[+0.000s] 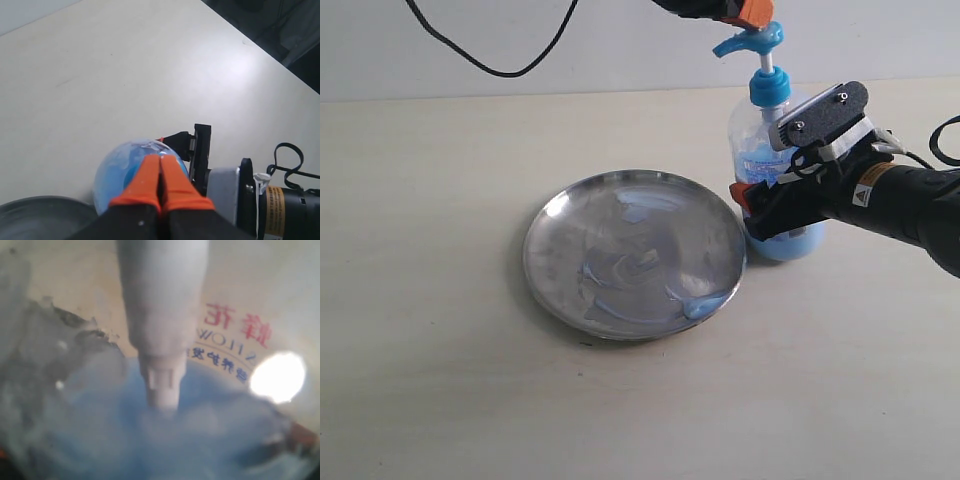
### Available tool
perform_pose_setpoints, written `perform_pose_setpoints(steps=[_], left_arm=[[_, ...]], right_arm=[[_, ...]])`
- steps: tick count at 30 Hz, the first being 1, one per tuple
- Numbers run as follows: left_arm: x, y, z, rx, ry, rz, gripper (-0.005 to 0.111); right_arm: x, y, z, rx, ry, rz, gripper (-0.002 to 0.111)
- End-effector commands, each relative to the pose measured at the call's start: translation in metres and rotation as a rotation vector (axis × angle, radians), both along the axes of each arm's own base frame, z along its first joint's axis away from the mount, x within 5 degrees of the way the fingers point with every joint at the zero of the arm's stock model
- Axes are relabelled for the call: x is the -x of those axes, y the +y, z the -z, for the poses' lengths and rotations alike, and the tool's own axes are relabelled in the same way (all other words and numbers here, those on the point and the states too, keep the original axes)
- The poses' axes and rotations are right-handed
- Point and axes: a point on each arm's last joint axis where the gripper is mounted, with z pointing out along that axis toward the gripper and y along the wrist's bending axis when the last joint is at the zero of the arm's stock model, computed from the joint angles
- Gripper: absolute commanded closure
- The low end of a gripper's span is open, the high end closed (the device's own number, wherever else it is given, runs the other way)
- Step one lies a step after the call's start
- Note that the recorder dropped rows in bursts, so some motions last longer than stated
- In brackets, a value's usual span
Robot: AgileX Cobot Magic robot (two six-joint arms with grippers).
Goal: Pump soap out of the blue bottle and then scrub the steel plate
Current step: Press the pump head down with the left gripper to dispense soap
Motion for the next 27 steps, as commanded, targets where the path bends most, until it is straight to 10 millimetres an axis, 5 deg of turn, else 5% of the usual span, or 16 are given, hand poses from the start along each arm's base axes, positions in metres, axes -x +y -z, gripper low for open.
perform_pose_setpoints(steps=[1, 16, 27], left_arm=[[0.003, -0.003, 0.008, -0.029, 0.03, 0.024, 0.107], [0.003, -0.004, 0.011, -0.042, 0.046, 0.033, 0.107], [0.001, -0.007, 0.038, -0.11, 0.118, 0.065, 0.107]], right_arm=[[-0.007, 0.004, -0.018, -0.062, -0.141, -0.014, 0.108], [-0.007, 0.004, -0.018, -0.06, -0.141, -0.015, 0.108], [-0.007, 0.004, -0.018, -0.06, -0.141, -0.015, 0.108]])
